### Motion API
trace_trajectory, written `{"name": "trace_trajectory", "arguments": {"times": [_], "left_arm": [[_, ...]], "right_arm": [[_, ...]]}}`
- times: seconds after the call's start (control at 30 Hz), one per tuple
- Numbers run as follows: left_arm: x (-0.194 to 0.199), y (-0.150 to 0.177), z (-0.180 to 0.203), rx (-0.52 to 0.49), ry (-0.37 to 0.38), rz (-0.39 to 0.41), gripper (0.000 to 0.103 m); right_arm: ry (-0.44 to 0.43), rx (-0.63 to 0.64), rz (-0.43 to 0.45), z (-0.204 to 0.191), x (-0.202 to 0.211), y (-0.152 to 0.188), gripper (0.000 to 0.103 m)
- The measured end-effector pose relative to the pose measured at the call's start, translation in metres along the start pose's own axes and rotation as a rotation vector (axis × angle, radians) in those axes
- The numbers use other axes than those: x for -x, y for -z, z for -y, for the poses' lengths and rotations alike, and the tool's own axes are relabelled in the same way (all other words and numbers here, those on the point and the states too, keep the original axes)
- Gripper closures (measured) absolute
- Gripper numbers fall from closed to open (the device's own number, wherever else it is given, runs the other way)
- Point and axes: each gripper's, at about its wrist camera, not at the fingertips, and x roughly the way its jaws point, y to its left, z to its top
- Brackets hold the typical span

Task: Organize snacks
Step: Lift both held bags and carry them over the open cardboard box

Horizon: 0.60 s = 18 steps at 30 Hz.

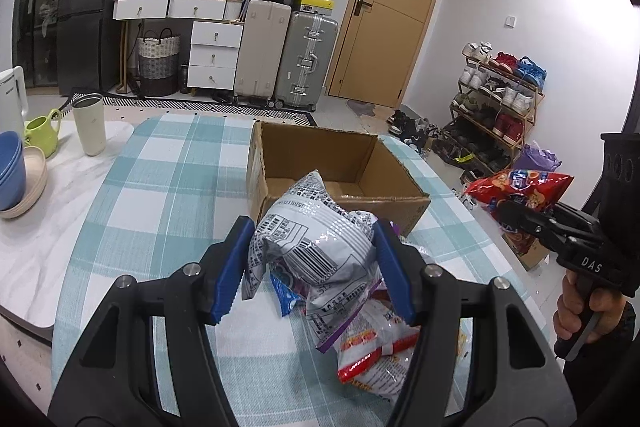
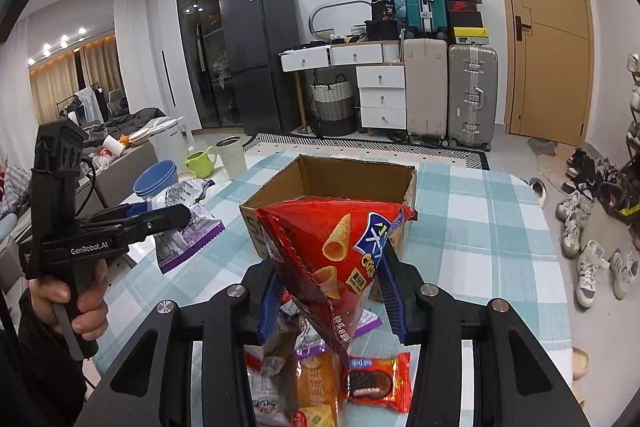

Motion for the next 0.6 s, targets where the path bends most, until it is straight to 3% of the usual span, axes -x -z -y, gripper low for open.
{"name": "trace_trajectory", "arguments": {"times": [0.6], "left_arm": [[-0.075, -0.046, -0.008, -0.013, -0.027, 0.005, 0.044]], "right_arm": [[-0.002, -0.008, -0.006, 0.014, -0.065, -0.029, 0.06]]}}
